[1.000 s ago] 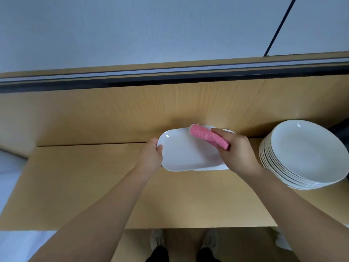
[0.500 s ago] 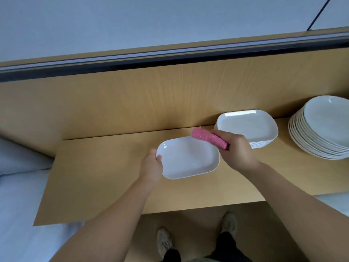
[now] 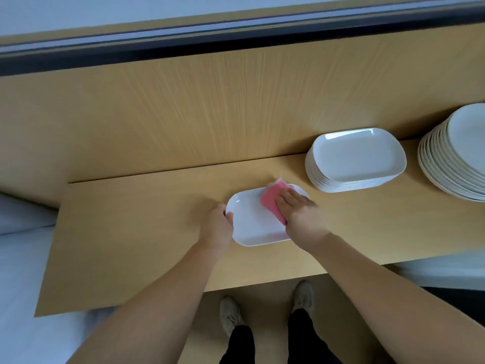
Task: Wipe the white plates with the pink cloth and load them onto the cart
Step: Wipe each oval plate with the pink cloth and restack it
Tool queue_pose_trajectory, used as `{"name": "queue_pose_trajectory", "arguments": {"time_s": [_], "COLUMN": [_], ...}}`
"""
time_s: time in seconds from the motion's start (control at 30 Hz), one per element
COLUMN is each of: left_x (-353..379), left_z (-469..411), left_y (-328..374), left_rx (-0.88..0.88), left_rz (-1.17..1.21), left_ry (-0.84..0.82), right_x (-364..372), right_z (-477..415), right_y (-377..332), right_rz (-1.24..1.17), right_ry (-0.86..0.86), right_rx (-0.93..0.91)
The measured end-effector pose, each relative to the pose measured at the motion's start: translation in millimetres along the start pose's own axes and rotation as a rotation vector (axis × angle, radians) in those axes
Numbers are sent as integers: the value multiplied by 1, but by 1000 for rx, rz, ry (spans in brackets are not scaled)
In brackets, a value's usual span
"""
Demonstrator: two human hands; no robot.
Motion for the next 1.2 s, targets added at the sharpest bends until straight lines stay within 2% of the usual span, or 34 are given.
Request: {"name": "queue_pose_trajectory", "arguments": {"time_s": [0.1, 0.17, 0.37, 0.53, 0.63, 0.83, 1.03, 1.2], "left_x": [6, 9, 10, 11, 10, 4, 4, 2], "left_z": [-6, -9, -5, 1, -1, -7, -17, -16], "left_y": [1, 1, 4, 6, 6, 6, 9, 14], "left_rx": [16, 17, 17, -3, -35, -68, -70, -60], "left_rz": [-74, -72, 12, 169, 215, 95, 100, 91], "left_ry": [-85, -145, -206, -247, -267, -178, -163, -158], "right_x": [46, 58, 60, 66, 72, 68, 68, 68], "right_z": [1, 2, -3, -13, -14, -11, -4, -1], "right_y": [-1, -6, -16, -64, -71, -69, -66, -68], "right_rz": [42, 44, 6, -5, -20, -19, -14, -54], "right_ry": [-203, -256, -252, -338, -351, -347, -381, -325], "right_rx": [27, 42, 133, -8, -32, -155, -263, -297]}}
Point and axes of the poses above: each hand's wrist, its own z-axis away from the middle knuckle, its own x-axis out of the palm, y = z × x, the point moved 9 cm from there along -z, towards the middle knuckle, and after that the axes turned 2 degrees about y, right-handed, at the moved point
